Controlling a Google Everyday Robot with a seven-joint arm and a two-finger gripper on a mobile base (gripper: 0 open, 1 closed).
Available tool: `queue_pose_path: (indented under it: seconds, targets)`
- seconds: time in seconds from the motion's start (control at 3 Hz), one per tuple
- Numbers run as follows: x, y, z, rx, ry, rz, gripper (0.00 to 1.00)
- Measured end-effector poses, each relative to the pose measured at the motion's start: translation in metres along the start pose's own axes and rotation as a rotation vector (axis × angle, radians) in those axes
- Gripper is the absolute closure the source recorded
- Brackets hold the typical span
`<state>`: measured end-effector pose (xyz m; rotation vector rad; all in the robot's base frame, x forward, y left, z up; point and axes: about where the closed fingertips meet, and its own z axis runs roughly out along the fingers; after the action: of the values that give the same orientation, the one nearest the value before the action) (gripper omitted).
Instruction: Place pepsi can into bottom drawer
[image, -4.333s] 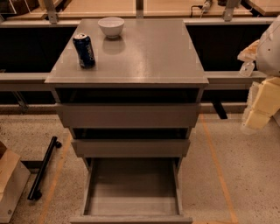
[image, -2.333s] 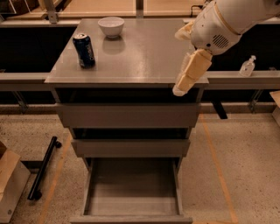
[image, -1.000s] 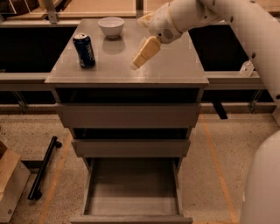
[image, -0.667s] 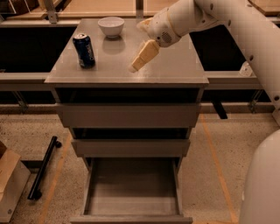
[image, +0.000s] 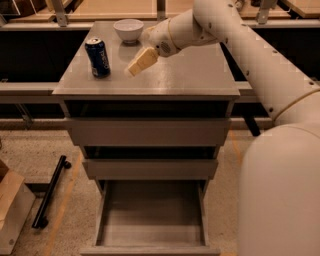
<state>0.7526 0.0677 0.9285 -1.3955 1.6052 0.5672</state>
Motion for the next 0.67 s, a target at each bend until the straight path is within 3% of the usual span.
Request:
queue_pose_path:
  seconds: [0.33, 0.67]
  targets:
    - [-0.0041, -0.0230, 0.0391, 0.017, -0.047, 0.028, 0.00]
    - [-0.0047, -0.0256, 0.0408, 0.019, -0.052, 0.028, 0.00]
